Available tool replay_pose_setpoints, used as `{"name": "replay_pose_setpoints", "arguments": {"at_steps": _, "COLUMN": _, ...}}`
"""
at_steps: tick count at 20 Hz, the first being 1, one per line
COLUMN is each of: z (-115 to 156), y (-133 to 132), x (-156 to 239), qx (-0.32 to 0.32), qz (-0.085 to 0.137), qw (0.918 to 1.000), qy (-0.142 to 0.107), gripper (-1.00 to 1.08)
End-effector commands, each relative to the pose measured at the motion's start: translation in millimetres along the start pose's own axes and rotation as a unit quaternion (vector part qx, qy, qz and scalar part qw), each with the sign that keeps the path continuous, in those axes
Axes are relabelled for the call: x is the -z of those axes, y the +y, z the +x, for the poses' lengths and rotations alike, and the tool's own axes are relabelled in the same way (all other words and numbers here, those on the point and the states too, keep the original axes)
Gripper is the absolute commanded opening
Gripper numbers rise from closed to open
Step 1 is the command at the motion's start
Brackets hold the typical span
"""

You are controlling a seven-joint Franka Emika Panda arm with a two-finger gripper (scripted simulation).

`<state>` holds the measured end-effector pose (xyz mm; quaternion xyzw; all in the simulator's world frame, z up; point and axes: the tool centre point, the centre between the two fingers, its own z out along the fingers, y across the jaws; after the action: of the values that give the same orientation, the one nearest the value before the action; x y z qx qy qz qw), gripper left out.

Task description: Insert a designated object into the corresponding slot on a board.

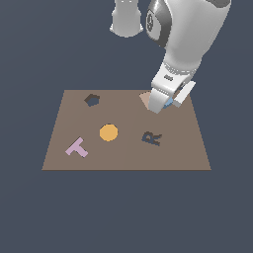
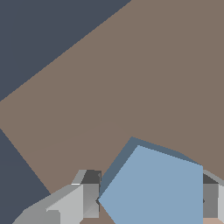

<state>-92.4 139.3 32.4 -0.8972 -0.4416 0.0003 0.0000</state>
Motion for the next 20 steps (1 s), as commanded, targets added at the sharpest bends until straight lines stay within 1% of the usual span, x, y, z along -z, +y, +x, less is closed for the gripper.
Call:
{"name": "replay_pose_setpoints", "arguments": {"at_steps": 1, "z": -15.6, "y": 1.1, "x": 0.6, "qx": 0.028, "qz": 0.000, "qw": 0.9996, "qy": 0.000, "gripper": -1.00}}
{"name": "replay_pose_setpoints", "arguments": {"at_steps": 6, "z": -50.1, "y": 7.0, "x": 1.6, "qx": 0.093, "qz": 0.000, "qw": 0.9956, "qy": 0.000, "gripper": -1.00}}
{"name": "replay_pose_setpoints", "arguments": {"at_steps": 10, "z": -78.8, "y": 15.8, "x": 2.5, "qx": 0.148, "qz": 0.000, "qw": 0.9890, "qy": 0.000, "gripper": -1.00}}
{"name": "replay_pose_setpoints", "arguments": {"at_steps": 15, "z": -111.3, "y": 30.8, "x": 3.5, "qx": 0.213, "qz": 0.000, "qw": 0.9771, "qy": 0.000, "gripper": -1.00}}
{"name": "replay_pose_setpoints", "arguments": {"at_steps": 20, "z": -140.4, "y": 49.4, "x": 4.5, "qx": 0.273, "qz": 0.000, "qw": 0.9619, "qy": 0.000, "gripper": -1.00}}
